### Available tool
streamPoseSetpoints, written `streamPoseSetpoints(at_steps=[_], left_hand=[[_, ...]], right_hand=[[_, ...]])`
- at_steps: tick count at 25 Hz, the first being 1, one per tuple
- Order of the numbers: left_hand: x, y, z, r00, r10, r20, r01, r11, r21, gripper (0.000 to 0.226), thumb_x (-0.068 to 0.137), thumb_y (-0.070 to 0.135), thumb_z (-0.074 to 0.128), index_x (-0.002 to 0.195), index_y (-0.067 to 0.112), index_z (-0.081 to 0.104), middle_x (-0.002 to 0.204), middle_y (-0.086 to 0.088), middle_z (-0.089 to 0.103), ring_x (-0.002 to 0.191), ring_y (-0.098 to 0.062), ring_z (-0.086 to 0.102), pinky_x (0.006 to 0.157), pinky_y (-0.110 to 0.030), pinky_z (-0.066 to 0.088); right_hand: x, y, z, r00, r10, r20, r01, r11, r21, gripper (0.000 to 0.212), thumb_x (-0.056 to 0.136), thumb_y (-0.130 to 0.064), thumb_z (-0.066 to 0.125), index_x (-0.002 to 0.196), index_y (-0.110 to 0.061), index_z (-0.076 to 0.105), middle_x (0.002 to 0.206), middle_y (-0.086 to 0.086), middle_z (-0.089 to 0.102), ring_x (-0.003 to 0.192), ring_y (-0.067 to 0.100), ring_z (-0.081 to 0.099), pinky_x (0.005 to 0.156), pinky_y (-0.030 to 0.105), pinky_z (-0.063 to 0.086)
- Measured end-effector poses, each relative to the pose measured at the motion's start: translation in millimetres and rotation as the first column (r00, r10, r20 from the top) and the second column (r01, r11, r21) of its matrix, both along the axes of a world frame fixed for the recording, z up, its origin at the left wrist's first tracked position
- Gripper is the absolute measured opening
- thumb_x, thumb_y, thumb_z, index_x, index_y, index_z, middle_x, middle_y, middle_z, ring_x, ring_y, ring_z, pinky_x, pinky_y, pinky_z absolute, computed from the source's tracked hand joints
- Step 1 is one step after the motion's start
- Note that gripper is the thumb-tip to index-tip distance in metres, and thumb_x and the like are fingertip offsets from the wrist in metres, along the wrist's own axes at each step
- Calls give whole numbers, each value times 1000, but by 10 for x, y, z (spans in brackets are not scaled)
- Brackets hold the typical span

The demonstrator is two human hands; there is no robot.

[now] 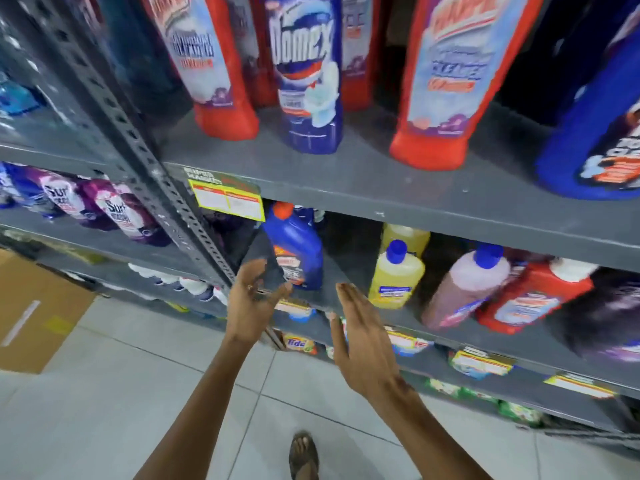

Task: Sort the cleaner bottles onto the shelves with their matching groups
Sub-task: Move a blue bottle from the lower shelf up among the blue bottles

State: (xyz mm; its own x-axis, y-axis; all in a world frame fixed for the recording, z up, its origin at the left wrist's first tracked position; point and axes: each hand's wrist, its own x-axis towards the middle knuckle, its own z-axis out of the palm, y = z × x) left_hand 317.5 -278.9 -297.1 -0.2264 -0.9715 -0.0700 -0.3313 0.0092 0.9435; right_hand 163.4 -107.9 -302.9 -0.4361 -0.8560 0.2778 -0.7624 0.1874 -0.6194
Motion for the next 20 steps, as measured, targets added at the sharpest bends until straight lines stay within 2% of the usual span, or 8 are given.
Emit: streamPoseSetpoints(at_steps=[2,3,5,6,9,14,17,20], left_hand=[[22,-331,-72,998,-56,-37,56,998,-4,86,67,10,101,141,8,58,144,-4,63,125,-20,62,107,-27,49],[15,-461,-69,994,-97,-54,97,995,2,91,66,7,101,145,8,56,150,-6,62,131,-22,62,113,-31,47],[-30,-674,-63,972,-227,-57,227,974,-17,90,66,0,100,144,4,57,148,-14,66,137,-29,63,119,-40,48],[-62,-766,-83,953,-301,-43,300,954,-20,85,64,-1,101,139,2,60,141,-15,70,134,-30,67,117,-42,51],[-193,-917,-54,911,-413,-14,413,911,15,81,63,-2,100,132,3,59,124,-10,78,113,-16,76,100,-32,61],[-264,-1068,-154,881,-472,-24,473,880,43,80,71,-4,96,141,2,57,129,-15,77,116,-21,77,92,-29,65],[-253,-1055,-182,882,-470,-15,470,882,15,68,72,-2,93,134,-1,64,115,-10,80,104,-12,79,85,-22,63],[-252,-1040,-163,888,-460,-22,460,888,7,60,74,-10,90,129,-6,66,107,-7,81,95,-7,80,81,-20,63]], right_hand=[[92,-315,-425,996,-86,-14,87,996,20,58,112,-31,39,159,0,50,165,16,52,152,37,53,129,35,28],[104,-442,-611,993,-118,-26,119,993,25,57,112,-30,39,159,2,50,166,18,51,153,38,52,130,36,28],[74,-663,-910,982,-177,-71,180,983,40,58,113,-30,39,159,3,49,168,20,48,156,37,47,130,44,31],[47,-756,-1020,972,-213,-97,219,974,51,58,113,-31,39,159,4,49,168,20,47,157,37,47,129,46,32],[-19,-909,-1199,949,-258,-183,277,957,86,58,111,-30,39,157,4,52,166,21,50,154,37,51,129,48,39],[16,-965,-1321,909,-249,-334,314,937,155,60,112,-27,29,163,1,44,172,17,43,161,30,42,133,47,36],[21,-978,-1336,895,-249,-371,324,933,155,60,112,-27,28,164,0,42,173,17,42,161,29,41,133,45,35],[12,-973,-1357,896,-244,-371,316,938,145,59,112,-26,31,164,1,43,172,17,43,161,30,42,133,45,36]])
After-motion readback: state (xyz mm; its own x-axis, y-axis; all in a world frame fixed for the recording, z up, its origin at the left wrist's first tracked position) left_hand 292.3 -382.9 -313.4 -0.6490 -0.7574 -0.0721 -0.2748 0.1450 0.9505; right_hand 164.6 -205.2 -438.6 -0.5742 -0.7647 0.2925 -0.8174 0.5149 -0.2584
